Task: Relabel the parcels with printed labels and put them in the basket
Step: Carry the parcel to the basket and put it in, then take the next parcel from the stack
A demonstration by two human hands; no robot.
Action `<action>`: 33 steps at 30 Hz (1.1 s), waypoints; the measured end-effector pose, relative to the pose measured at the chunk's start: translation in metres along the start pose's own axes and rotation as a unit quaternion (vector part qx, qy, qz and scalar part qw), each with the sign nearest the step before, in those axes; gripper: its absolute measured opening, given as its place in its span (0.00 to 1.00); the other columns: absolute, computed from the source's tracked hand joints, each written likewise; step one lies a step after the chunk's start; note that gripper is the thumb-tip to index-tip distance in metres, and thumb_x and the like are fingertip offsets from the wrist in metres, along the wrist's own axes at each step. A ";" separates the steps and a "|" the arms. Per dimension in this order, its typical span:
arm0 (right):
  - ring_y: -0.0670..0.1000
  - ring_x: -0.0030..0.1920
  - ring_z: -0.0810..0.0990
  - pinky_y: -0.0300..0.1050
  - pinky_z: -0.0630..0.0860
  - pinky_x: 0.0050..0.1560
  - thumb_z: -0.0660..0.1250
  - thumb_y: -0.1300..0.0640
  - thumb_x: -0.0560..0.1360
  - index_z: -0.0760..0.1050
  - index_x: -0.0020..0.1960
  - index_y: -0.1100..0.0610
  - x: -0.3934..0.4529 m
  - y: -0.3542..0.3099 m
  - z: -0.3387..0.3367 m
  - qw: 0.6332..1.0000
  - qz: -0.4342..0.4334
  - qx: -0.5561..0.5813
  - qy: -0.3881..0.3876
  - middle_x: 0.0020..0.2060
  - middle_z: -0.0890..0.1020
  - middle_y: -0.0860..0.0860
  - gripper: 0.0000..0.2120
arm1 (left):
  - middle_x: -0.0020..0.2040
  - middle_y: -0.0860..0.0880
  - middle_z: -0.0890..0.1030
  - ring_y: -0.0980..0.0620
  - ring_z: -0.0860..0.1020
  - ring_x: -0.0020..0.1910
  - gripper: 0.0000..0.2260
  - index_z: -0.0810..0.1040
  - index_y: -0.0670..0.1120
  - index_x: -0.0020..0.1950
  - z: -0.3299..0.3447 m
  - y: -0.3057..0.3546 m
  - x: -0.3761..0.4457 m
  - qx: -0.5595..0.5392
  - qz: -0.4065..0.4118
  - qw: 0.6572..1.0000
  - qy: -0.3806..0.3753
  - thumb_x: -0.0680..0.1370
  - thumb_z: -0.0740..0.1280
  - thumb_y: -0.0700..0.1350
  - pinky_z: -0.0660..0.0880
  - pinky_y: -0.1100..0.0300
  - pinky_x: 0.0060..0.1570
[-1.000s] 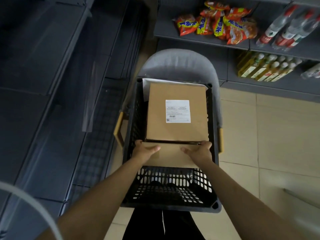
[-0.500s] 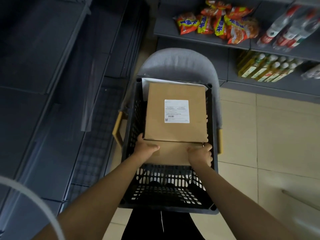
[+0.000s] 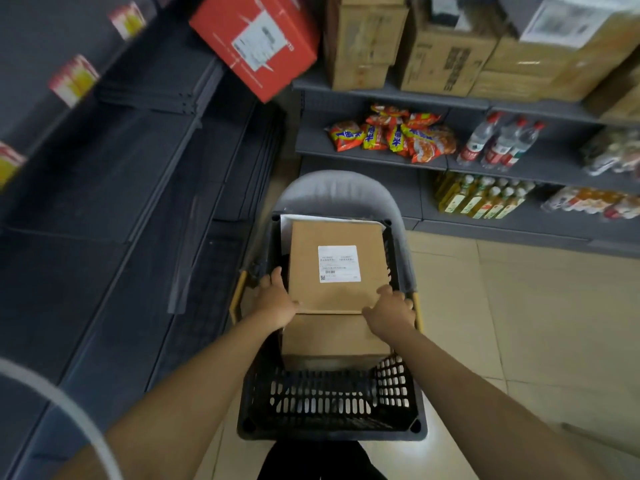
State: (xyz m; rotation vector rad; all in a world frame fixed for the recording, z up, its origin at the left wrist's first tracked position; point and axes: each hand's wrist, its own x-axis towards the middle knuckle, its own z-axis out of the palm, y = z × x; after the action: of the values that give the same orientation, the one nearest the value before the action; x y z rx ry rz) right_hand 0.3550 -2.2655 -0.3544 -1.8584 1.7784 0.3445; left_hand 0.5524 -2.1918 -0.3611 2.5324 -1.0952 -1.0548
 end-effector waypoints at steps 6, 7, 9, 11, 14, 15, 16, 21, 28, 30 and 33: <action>0.59 0.71 0.60 0.55 0.60 0.70 0.64 0.46 0.77 0.60 0.73 0.53 -0.027 -0.022 -0.075 0.963 -0.172 -0.079 0.193 0.72 0.64 0.56 0.28 | 0.78 0.44 0.51 0.42 0.51 0.76 0.39 0.45 0.50 0.79 -0.069 0.046 -0.044 0.205 0.147 0.958 0.136 0.77 0.64 0.58 0.50 0.45 0.73; 0.59 0.72 0.58 0.55 0.58 0.71 0.63 0.47 0.77 0.60 0.73 0.52 -0.034 -0.025 -0.090 0.951 -0.192 -0.080 0.230 0.72 0.63 0.56 0.28 | 0.78 0.44 0.51 0.41 0.51 0.77 0.38 0.45 0.50 0.79 -0.082 0.053 -0.055 0.225 0.163 0.946 0.169 0.77 0.63 0.58 0.49 0.44 0.74; 0.59 0.74 0.55 0.55 0.54 0.73 0.62 0.47 0.77 0.60 0.74 0.52 -0.051 -0.031 -0.118 0.929 -0.230 -0.073 0.281 0.74 0.61 0.56 0.27 | 0.78 0.44 0.52 0.41 0.50 0.77 0.36 0.45 0.50 0.79 -0.105 0.066 -0.080 0.246 0.176 0.926 0.226 0.78 0.61 0.59 0.48 0.44 0.74; 0.59 0.74 0.54 0.56 0.53 0.74 0.61 0.47 0.78 0.59 0.74 0.52 -0.073 -0.031 -0.135 0.911 -0.261 -0.066 0.312 0.74 0.61 0.56 0.28 | 0.79 0.44 0.51 0.41 0.50 0.77 0.36 0.44 0.50 0.79 -0.118 0.072 -0.110 0.250 0.168 0.919 0.254 0.79 0.60 0.59 0.47 0.43 0.74; 0.59 0.74 0.55 0.56 0.53 0.73 0.60 0.47 0.78 0.58 0.75 0.53 -0.110 -0.021 -0.138 0.900 -0.303 -0.060 0.307 0.74 0.61 0.55 0.27 | 0.79 0.43 0.52 0.41 0.50 0.77 0.35 0.43 0.50 0.79 -0.116 0.071 -0.163 0.247 0.140 0.920 0.269 0.79 0.58 0.59 0.47 0.43 0.74; 0.58 0.74 0.55 0.55 0.54 0.73 0.60 0.47 0.78 0.58 0.75 0.53 -0.123 -0.016 -0.136 0.899 -0.318 -0.066 0.293 0.74 0.61 0.55 0.27 | 0.78 0.43 0.53 0.41 0.52 0.76 0.35 0.43 0.50 0.79 -0.112 0.068 -0.181 0.233 0.129 0.925 0.271 0.79 0.58 0.60 0.49 0.43 0.74; 0.58 0.74 0.57 0.54 0.55 0.73 0.60 0.48 0.78 0.59 0.74 0.53 -0.136 -0.012 -0.134 0.897 -0.336 -0.069 0.280 0.73 0.61 0.55 0.27 | 0.78 0.43 0.55 0.41 0.54 0.76 0.35 0.44 0.50 0.79 -0.108 0.064 -0.201 0.214 0.119 0.929 0.275 0.79 0.59 0.59 0.51 0.43 0.73; 0.57 0.67 0.66 0.51 0.64 0.66 0.61 0.50 0.78 0.64 0.71 0.54 -0.216 -0.017 -0.125 0.867 -0.431 -0.073 0.240 0.67 0.70 0.55 0.23 | 0.73 0.43 0.66 0.42 0.66 0.70 0.33 0.53 0.48 0.78 -0.108 0.031 -0.297 0.150 0.070 0.943 0.290 0.78 0.62 0.58 0.64 0.46 0.68; 0.57 0.62 0.70 0.50 0.69 0.60 0.63 0.53 0.77 0.65 0.70 0.53 -0.365 -0.074 -0.054 0.768 -0.592 -0.150 0.193 0.63 0.74 0.54 0.22 | 0.67 0.43 0.72 0.42 0.71 0.64 0.26 0.62 0.47 0.74 -0.110 -0.095 -0.449 0.145 -0.067 0.927 0.340 0.78 0.64 0.51 0.69 0.51 0.60; 0.57 0.62 0.71 0.49 0.69 0.59 0.63 0.55 0.77 0.64 0.70 0.54 -0.421 -0.089 -0.018 0.730 -0.640 -0.167 0.176 0.63 0.74 0.54 0.22 | 0.67 0.43 0.72 0.41 0.72 0.64 0.24 0.64 0.46 0.72 -0.101 -0.144 -0.506 0.132 -0.125 0.916 0.359 0.78 0.64 0.50 0.70 0.51 0.59; 0.57 0.62 0.71 0.49 0.69 0.58 0.62 0.57 0.77 0.67 0.69 0.54 -0.526 -0.102 0.052 0.658 -0.720 -0.172 0.138 0.63 0.75 0.54 0.21 | 0.66 0.42 0.73 0.40 0.73 0.63 0.22 0.66 0.46 0.71 -0.073 -0.220 -0.607 0.098 -0.215 0.892 0.386 0.78 0.63 0.48 0.71 0.50 0.57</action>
State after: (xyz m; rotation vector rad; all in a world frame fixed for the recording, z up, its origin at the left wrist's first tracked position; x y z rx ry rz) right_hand 0.4132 -1.7964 -0.0961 -3.0061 -0.1430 -0.2788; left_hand 0.4378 -1.6199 -0.0744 2.9768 -0.4338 0.0850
